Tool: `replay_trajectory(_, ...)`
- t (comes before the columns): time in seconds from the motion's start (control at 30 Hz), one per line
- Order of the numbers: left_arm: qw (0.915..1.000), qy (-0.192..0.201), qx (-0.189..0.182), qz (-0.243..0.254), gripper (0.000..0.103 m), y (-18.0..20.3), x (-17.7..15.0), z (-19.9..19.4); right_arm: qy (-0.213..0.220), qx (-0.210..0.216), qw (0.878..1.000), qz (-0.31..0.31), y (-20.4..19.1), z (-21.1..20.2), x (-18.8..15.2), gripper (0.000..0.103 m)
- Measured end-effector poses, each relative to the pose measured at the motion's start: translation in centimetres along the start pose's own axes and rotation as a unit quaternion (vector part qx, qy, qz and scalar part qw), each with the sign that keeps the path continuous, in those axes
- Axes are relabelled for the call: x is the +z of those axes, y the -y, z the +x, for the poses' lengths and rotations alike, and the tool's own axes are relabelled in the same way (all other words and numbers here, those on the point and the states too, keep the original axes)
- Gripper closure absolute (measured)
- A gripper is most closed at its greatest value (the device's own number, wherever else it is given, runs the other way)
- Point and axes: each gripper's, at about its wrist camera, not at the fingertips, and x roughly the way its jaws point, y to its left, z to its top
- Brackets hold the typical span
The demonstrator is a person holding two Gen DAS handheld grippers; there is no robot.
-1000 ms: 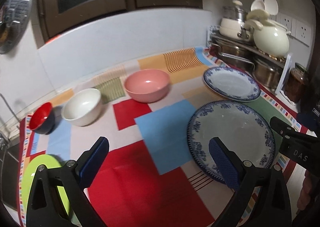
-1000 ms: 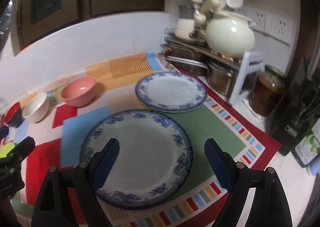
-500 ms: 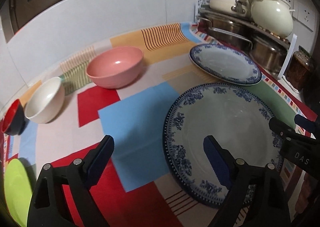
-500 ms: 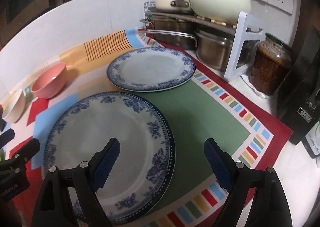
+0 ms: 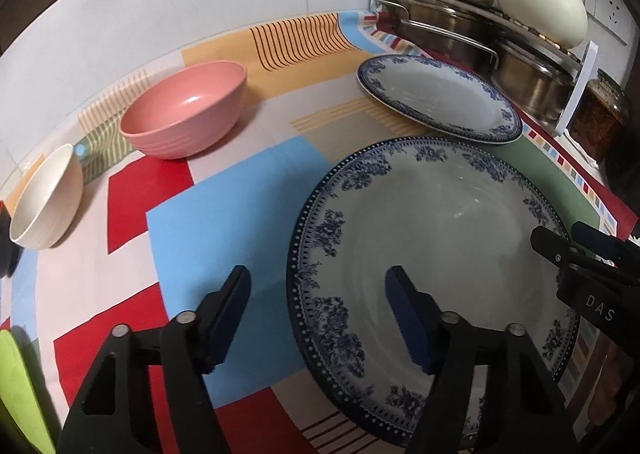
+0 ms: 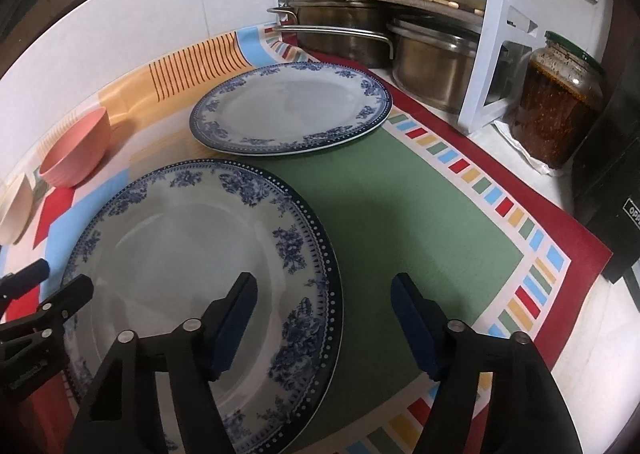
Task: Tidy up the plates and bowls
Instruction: 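Close both grippers on the rim of the large blue-rimmed plate, then carry the large blue-rimmed plate with both grippers over the lime-green plate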
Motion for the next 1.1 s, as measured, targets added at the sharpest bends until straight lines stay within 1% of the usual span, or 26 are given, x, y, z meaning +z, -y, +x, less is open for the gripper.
replay_trajectory(0.07, 1.0, -0.004, -0.005, 0.0, 0.041, 0.1, 0.1, 0.3, -0.003, 0.002, 1.0, -0.001, 0.0, 0.1, 0.0, 0.039)
replay_trajectory(0.13, 0.9999, -0.008, -0.009, -0.001, 0.047, 0.1, 0.1, 0.5, -0.005, 0.003, 1.0, -0.002, 0.0, 0.2, 0.0, 0.041)
replay_trajectory(0.17, 0.9999, -0.01, -0.013, -0.002, 0.048, 0.2, 0.1, 0.7, -0.006, 0.004, 1.0, -0.003, 0.0, 0.2, 0.0, 0.045)
replay_trajectory(0.23, 0.9999, -0.008, -0.013, -0.002, 0.051, 0.2, 0.2, 0.7, -0.007, 0.006, 1.0, -0.004, 0.0, 0.3, 0.1, 0.048)
replay_trajectory(0.4, 0.9998, -0.008, -0.016, -0.002, 0.057, 0.3, 0.3, 0.8, -0.009, 0.017, 1.0, -0.007, 0.0, 0.4, 0.3, 0.061)
replay_trajectory(0.47, 0.9999, -0.007, -0.013, -0.003, 0.062, 0.1, 0.4, 0.8, -0.011, 0.023, 1.0, -0.013, -0.3, 0.4, 0.4, 0.066)
replay_trajectory(0.5, 0.9999, -0.007, -0.011, -0.003, 0.065, 0.1, 0.4, 0.8, -0.011, 0.02, 1.0, -0.018, -0.4, 0.4, 0.5, 0.066)
replay_trajectory(0.53, 1.0, -0.005, -0.008, -0.001, 0.066, 0.1, 0.4, 0.8, -0.012, 0.017, 1.0, -0.021, -0.5, 0.4, 0.5, 0.066)
replay_trajectory(0.77, 0.9999, -0.005, -0.01, -0.002, 0.066, -0.1, 0.2, 0.5, -0.01, 0.012, 0.999, -0.031, -0.7, 0.2, 0.3, 0.066)
replay_trajectory(0.9, 1.0, 0.001, -0.007, -0.006, 0.067, -0.4, -0.1, -0.1, 0.001, 0.008, 0.999, -0.041, -1.1, -0.5, 0.2, 0.066)
replay_trajectory(1.1, 0.9998, 0.002, -0.001, -0.02, 0.067, -1.7, -0.6, -1.5, 0.004, 0.012, 0.999, -0.048, -2.0, -1.7, 0.1, 0.066)
